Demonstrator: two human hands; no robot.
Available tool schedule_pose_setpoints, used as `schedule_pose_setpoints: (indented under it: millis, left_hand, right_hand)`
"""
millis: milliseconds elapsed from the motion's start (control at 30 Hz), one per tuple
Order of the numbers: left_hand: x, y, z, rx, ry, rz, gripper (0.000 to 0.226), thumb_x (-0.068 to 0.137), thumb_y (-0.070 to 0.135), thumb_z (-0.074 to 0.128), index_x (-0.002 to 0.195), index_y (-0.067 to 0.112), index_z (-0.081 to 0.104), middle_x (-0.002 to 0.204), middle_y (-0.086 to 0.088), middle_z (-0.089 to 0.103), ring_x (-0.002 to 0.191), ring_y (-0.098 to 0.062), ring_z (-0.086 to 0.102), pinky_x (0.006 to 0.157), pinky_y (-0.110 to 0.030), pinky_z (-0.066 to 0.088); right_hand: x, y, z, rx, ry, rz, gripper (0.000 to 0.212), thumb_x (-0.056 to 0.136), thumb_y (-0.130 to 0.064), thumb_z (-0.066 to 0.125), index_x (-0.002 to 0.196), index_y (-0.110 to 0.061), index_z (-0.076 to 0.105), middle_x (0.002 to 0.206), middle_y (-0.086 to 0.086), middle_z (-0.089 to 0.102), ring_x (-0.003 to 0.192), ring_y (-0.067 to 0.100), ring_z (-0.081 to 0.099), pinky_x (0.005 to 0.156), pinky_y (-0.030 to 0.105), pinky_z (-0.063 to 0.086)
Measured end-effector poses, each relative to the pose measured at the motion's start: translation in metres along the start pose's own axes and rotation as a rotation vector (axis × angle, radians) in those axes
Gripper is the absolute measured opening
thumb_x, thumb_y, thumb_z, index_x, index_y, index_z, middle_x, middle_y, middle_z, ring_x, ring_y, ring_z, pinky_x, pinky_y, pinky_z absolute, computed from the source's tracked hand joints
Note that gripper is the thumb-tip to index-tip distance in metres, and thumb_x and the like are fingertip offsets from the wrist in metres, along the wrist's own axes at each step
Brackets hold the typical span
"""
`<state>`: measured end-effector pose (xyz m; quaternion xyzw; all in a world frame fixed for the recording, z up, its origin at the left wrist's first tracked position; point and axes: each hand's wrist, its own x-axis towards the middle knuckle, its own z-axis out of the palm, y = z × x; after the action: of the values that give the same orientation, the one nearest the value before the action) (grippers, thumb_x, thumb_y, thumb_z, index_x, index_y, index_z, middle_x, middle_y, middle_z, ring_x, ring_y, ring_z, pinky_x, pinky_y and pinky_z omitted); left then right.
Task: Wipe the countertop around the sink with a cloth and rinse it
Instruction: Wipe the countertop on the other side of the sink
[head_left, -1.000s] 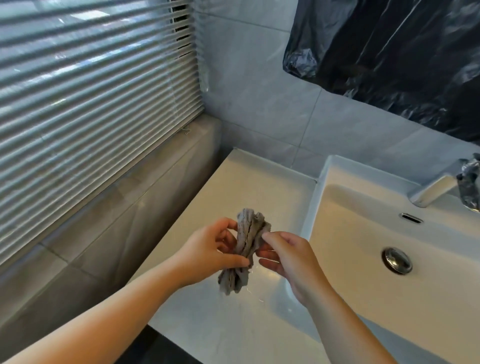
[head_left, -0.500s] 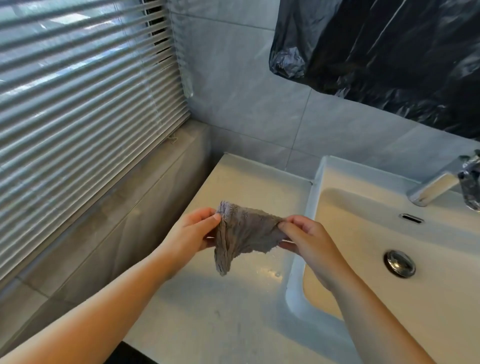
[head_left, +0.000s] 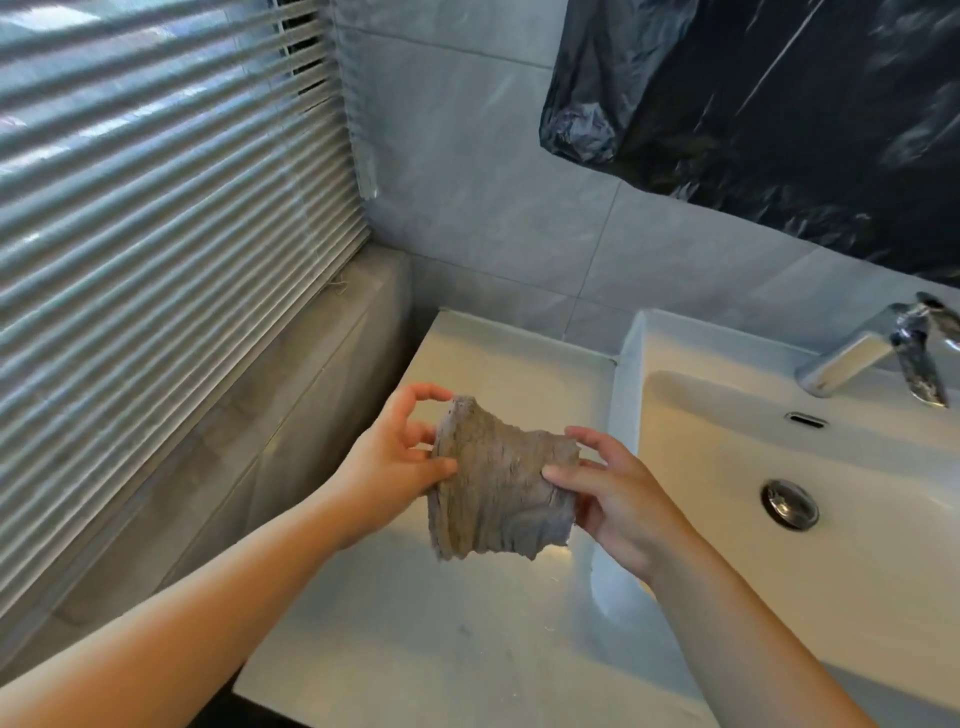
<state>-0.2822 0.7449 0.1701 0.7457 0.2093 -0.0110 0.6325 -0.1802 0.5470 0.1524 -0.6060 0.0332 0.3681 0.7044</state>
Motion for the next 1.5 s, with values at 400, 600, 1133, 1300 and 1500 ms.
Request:
schedule_pose_setpoints:
  millis: [400,600,1133,1300,1500]
  left_hand:
    - [0.009,-0.02,-0.034,0.292,-0.076,0.122,0.045,0.071,0.022,0.08,0.107,0.038,0.057,0.116,0.016,0.051,0.108,-0.01,0.055,0.08,-0.029,0.057]
    - [0.015,-0.039,-0.046,0.746,-0.194,0.246,0.054,0.077,0.035,0.074,0.123,0.036,0.047,0.116,0.018,0.042,0.105,-0.002,0.044,0.087,-0.016,0.041]
    - [0.033,-0.051,-0.009,0.516,-0.109,0.261,0.012,0.091,0.035,0.056,0.092,0.024,0.061,0.08,0.011,0.061,0.075,-0.003,0.056,0.062,-0.016,0.045]
    - [0.049,-0.059,0.003,0.448,-0.086,0.212,0.009,0.092,0.033,0.055,0.095,0.026,0.06,0.082,0.009,0.062,0.077,-0.005,0.058,0.064,-0.017,0.046]
    - [0.063,-0.063,0.016,0.448,-0.138,0.192,0.01,0.092,0.036,0.054,0.087,0.028,0.058,0.079,0.007,0.06,0.075,-0.008,0.056,0.062,-0.018,0.042]
  right_hand:
    - [0.004,0.004,0.028,-0.674,-0.124,-0.272,0.059,0.066,-0.013,0.085,0.114,-0.028,0.053,0.117,-0.004,0.057,0.102,0.016,0.062,0.078,0.03,0.057]
    - [0.012,0.019,0.044,-1.158,-0.153,-0.303,0.019,0.078,-0.013,0.07,0.088,-0.029,0.065,0.096,-0.001,0.059,0.09,0.018,0.058,0.074,0.026,0.047]
    - [0.02,0.066,0.052,0.787,0.209,0.06,0.032,0.085,-0.017,0.062,0.113,-0.001,0.061,0.099,0.013,0.073,0.104,0.024,0.064,0.091,0.038,0.053]
    - [0.031,0.067,0.042,0.75,0.205,0.108,0.037,0.084,-0.018,0.061,0.12,-0.007,0.058,0.111,0.015,0.067,0.108,0.032,0.061,0.089,0.052,0.051]
    - [0.047,0.062,0.033,0.756,0.251,0.116,0.037,0.093,-0.029,0.055,0.119,-0.002,0.059,0.113,0.018,0.068,0.112,0.029,0.061,0.098,0.043,0.047]
